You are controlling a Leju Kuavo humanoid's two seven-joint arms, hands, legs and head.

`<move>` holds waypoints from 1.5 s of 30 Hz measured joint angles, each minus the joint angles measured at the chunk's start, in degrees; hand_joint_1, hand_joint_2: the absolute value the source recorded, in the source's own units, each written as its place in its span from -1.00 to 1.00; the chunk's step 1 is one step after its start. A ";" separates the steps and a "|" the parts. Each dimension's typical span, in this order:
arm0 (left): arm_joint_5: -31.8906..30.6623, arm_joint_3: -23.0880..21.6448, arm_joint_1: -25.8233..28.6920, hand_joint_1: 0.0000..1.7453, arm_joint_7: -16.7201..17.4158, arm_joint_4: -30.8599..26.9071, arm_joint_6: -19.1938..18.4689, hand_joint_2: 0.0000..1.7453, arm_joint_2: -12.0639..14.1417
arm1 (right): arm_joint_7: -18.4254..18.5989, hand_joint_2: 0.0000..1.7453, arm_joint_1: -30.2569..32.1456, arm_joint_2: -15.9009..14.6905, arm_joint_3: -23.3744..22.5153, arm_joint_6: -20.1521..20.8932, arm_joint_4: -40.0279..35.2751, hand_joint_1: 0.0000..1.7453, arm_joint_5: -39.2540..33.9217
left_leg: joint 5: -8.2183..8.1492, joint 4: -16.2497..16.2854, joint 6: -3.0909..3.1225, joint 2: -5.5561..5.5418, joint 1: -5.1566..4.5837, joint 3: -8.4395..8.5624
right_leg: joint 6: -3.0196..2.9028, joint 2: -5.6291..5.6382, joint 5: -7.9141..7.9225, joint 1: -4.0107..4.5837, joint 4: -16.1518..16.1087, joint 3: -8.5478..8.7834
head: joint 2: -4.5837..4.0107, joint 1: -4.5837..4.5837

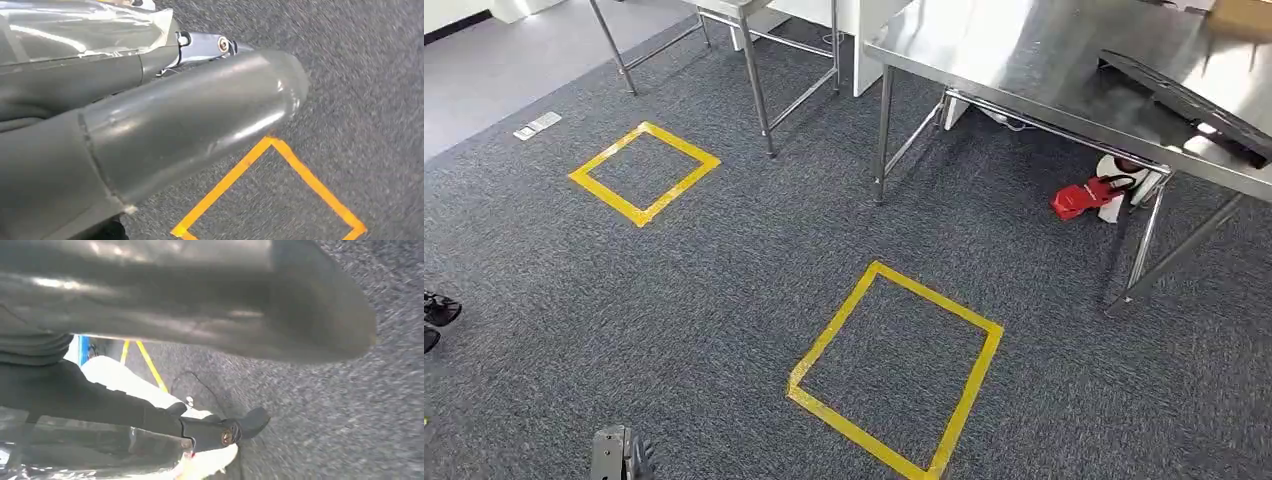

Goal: Take the parts from the cabinet and place them on the table.

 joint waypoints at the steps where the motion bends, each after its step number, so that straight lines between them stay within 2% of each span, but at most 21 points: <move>1: 0.49 0.00 -0.20 -1.00 0.11 0.02 -0.95 -1.00 -0.24 | 0.00 -1.00 0.05 -0.07 0.13 0.00 0.00 -1.00 0.15 | -0.38 -2.73 0.12 2.28 -0.47 1.13 | 0.47 -0.47 -0.27 0.77 0.41 -0.23 | 0.00 -0.11; 5: 3.17 -0.28 -0.42 -1.00 0.24 1.14 -5.71 -1.00 -0.74 | 1.03 -1.00 -0.38 0.00 0.77 1.29 0.00 -1.00 1.49 | 0.45 -2.91 2.40 -0.84 -1.22 0.15 | 1.75 -2.78 -0.08 1.03 0.32 0.31 | 0.00 0.42; 6: 3.44 -0.53 -0.59 -1.00 0.24 1.60 -6.44 -1.00 -0.90 | 1.20 -1.00 -0.40 0.02 1.01 1.53 0.00 -1.00 1.88 | 0.99 -3.31 3.12 -1.37 -0.82 0.34 | 2.20 -0.81 -0.83 0.54 1.15 -0.50 | 0.00 0.39; 8: 3.61 -1.02 -1.58 -1.00 0.09 2.42 -7.33 -1.00 -1.25 | 1.29 -1.00 -0.15 0.13 1.33 2.25 0.02 -1.00 2.38 | 1.53 -3.32 3.92 -2.66 -0.83 -0.37 | 1.41 3.68 -4.86 0.26 7.93 -3.49 | 0.00 0.79; 11: 2.04 -2.25 -1.82 -1.00 0.89 3.21 -7.48 -1.00 -1.23 | 1.29 -1.00 0.08 -0.15 2.01 2.95 0.04 -1.00 3.24 | 1.93 -3.28 4.15 -4.89 -0.98 -1.00 | 1.53 4.90 -8.56 0.26 19.15 -8.82 | 0.00 0.83; 12: 1.18 -2.63 -1.73 -1.00 1.36 3.37 -7.37 -1.00 -1.09 | 1.31 -1.00 0.11 -0.31 2.12 3.32 0.04 -1.00 3.43 | 2.04 -3.26 4.09 -5.71 -0.99 -1.06 | 1.90 4.95 -7.85 0.25 18.44 -8.50 | 0.00 0.74; 14: -0.95 -3.65 -1.69 -1.00 2.42 3.54 -7.18 -1.00 -0.68 | 1.36 -1.00 0.28 -0.52 2.19 4.00 0.04 -1.00 3.58 | 2.25 -3.23 3.83 -7.45 -0.98 -1.05 | 2.83 5.49 -4.03 0.23 10.39 -4.48 | 0.00 0.92; 15: -1.72 -4.04 -1.71 -1.00 2.91 3.52 -6.96 -1.00 -0.59 | 1.38 -1.00 0.27 -0.72 2.25 4.33 0.04 -1.00 3.87 | 2.36 -3.22 3.66 -8.23 -0.98 -1.05 | 3.08 7.22 -1.73 0.03 4.42 -1.72 | 0.00 0.94; 16: -2.16 -4.39 -1.70 -1.00 3.28 3.52 -6.81 -1.00 -0.50 | 1.46 -1.00 0.34 -0.92 2.38 4.54 0.13 -1.00 4.05 | 2.52 -3.22 3.40 -8.78 -0.84 -1.34 | 2.81 11.32 -0.72 -0.10 0.63 -0.30 | 0.00 0.99; 20: -3.12 -5.05 -1.22 -1.00 4.04 3.41 -6.59 -1.00 -0.15 | 1.81 -1.00 0.03 -1.16 2.93 5.25 0.20 -1.00 4.37 | 3.24 -3.16 1.85 -11.32 -0.96 -2.20 | 1.64 8.97 -0.04 0.65 0.53 -0.28 | 0.00 0.92; 21: -3.25 -5.14 -0.99 -1.00 4.04 3.37 -6.52 -1.00 0.00 | 1.94 -1.00 0.02 -1.18 3.12 5.27 0.20 -1.00 4.37 | 2.91 -2.55 1.80 -10.73 -0.86 -2.55 | 0.87 8.00 0.48 -0.88 -0.20 0.05 | 0.00 0.77; 23: -3.43 -5.38 -0.95 -1.00 4.11 3.30 -6.52 -1.00 0.17 | 1.97 -1.00 0.25 -1.20 3.23 5.27 0.22 -1.00 4.52 | -0.71 2.11 1.27 -4.96 -1.14 -4.80 | -0.06 6.17 0.51 -0.37 -0.32 0.15 | 0.00 0.26; 25: -3.58 -5.46 -0.97 -1.00 4.28 3.28 -6.52 -1.00 0.35 | 1.97 -1.00 0.45 -1.22 3.34 5.31 0.24 -1.00 4.77 | -5.06 11.07 0.60 -3.89 -0.75 -8.95 | -0.21 4.19 0.40 -0.03 -0.30 0.09 | 0.00 0.29; 27: -4.06 -5.55 -0.34 -1.00 4.92 3.26 -6.63 -1.00 0.35 | 2.14 -1.00 0.39 -1.38 3.54 5.88 0.24 -1.00 5.00 | -5.45 14.74 0.01 -3.46 -0.18 -10.46 | -0.22 2.30 0.34 -0.03 -0.28 -0.38 | 0.00 0.24; 29: -4.82 -5.62 0.40 -1.00 5.49 2.93 -6.91 -1.00 0.37 | 2.27 -1.00 0.24 -1.33 3.61 6.16 0.24 -1.00 5.29 | -2.17 8.31 -0.47 -2.66 0.49 -6.67 | -0.12 0.89 0.09 -0.15 -0.22 -0.37 | 0.00 0.20; 30: -5.24 -5.71 0.56 -1.00 5.71 2.73 -7.20 -1.00 0.37 | 2.34 -1.00 0.21 -1.22 3.61 6.16 0.24 -1.00 5.31 | -0.37 2.86 -0.68 -1.26 0.76 -3.36 | 0.14 0.20 -0.07 -0.26 -0.02 -0.31 | 0.00 0.24; 31: -5.48 -5.86 0.56 -1.00 6.01 2.49 -7.37 -1.00 0.37 | 2.34 -1.00 0.15 -1.22 3.61 6.16 0.24 -1.00 5.29 | 0.19 -1.44 -0.83 1.75 0.88 -0.44 | 0.65 -0.38 -0.36 0.06 0.52 0.51 | 0.00 0.18; 36: -6.14 -6.29 0.99 -1.00 6.10 1.94 -7.72 -1.00 0.41 | 2.40 -1.00 -0.18 -1.05 3.61 6.05 0.24 -1.00 5.27 | 0.82 -2.33 2.15 -1.08 -0.59 -0.81 | 3.00 -3.00 -0.89 0.39 0.40 0.99 | 0.00 0.79; 38: -6.44 -6.32 1.08 -1.00 6.27 1.66 -7.72 -1.00 0.37 | 2.40 -1.00 0.05 -1.01 3.61 6.03 0.24 -1.00 5.31 | 1.50 -2.68 3.21 -2.17 -0.35 -0.97 | 2.76 2.92 -3.70 -0.37 4.47 -0.91 | 0.00 0.92; 39: -6.58 -6.29 0.97 -1.00 6.36 1.57 -7.74 -1.00 0.33 | 2.36 -1.00 0.16 -0.94 3.61 6.03 0.26 -1.00 5.36 | 1.64 -2.67 3.43 -2.99 -0.44 -1.23 | 2.39 4.17 -5.86 -0.44 9.09 -3.10 | 0.00 0.90; 45: -6.64 -6.29 0.97 -1.00 6.43 1.51 -7.81 -1.00 0.33 | 2.36 -1.00 0.21 -0.94 3.63 6.03 0.26 -1.00 5.38 | 1.68 -2.67 3.49 -3.42 -0.49 -1.31 | 2.27 4.45 -6.91 -0.45 11.71 -4.44 | 0.00 0.90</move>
